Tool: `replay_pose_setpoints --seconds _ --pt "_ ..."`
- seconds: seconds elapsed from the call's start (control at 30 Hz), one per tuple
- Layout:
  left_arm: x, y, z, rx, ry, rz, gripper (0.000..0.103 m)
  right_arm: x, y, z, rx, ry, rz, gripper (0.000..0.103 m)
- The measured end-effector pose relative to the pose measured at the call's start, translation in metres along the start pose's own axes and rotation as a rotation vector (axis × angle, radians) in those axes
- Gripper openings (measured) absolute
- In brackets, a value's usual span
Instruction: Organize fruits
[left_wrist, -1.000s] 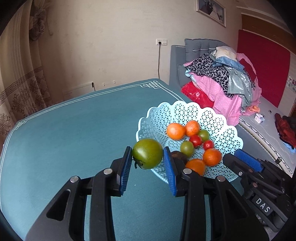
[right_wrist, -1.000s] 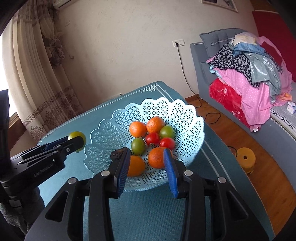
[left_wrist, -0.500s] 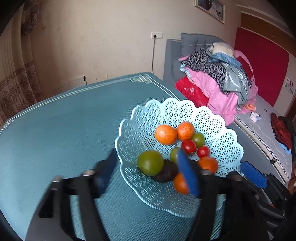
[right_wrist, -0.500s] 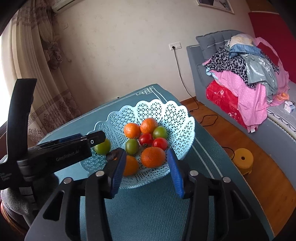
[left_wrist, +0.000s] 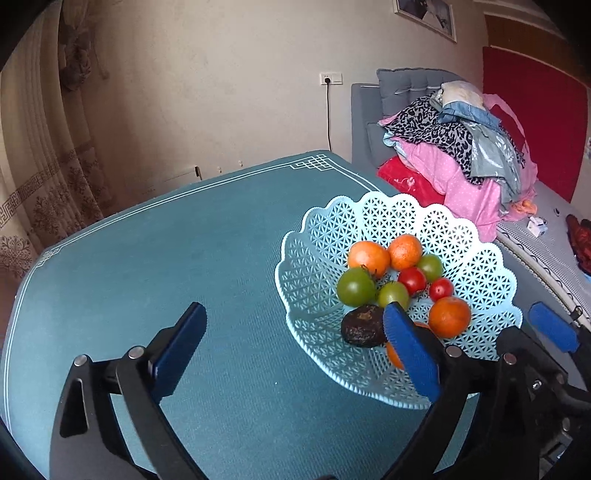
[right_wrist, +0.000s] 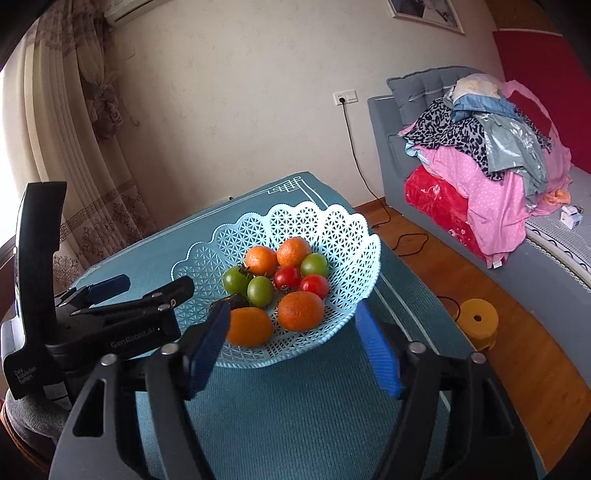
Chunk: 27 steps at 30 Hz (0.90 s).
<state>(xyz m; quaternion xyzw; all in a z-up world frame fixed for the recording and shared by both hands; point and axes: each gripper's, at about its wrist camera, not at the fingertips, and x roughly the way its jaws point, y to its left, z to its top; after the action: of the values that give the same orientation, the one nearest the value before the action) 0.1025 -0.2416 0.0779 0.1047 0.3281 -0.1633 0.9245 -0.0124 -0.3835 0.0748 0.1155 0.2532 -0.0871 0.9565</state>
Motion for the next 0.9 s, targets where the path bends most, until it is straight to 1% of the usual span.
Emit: replay_pose_setpoints --seconds 0.1,0.17,0.3,0.33,0.37,0.67,0.9 --pt "-0.005 0.003 -0.003 -0.008 -0.001 0.008 0.098 -0.002 -0.001 0.0 0.0 0.006 -0.007 0.074" --pt "-0.008 0.005 -0.006 -0.01 0.003 0.015 0.098 -0.004 -0.003 -0.001 0.002 0.005 -0.014 0.079" --pt "-0.016 0.008 -0.011 -0.003 -0.008 0.036 0.098 -0.005 -0.004 -0.001 0.004 0.012 -0.02 0.083" --pt "-0.018 0.008 -0.012 -0.001 -0.011 0.041 0.098 -0.006 -0.004 -0.002 0.006 0.014 -0.021 0.086" --pt "-0.019 0.008 -0.012 0.001 -0.013 0.044 0.098 -0.006 -0.004 -0.002 0.005 0.014 -0.021 0.087" --pt "-0.035 0.011 -0.02 0.004 -0.026 0.048 0.099 -0.011 0.003 -0.003 -0.018 0.015 -0.015 0.087" --pt "-0.046 0.014 -0.025 0.001 -0.034 0.047 0.099 -0.014 0.004 -0.004 -0.022 0.014 -0.03 0.087"
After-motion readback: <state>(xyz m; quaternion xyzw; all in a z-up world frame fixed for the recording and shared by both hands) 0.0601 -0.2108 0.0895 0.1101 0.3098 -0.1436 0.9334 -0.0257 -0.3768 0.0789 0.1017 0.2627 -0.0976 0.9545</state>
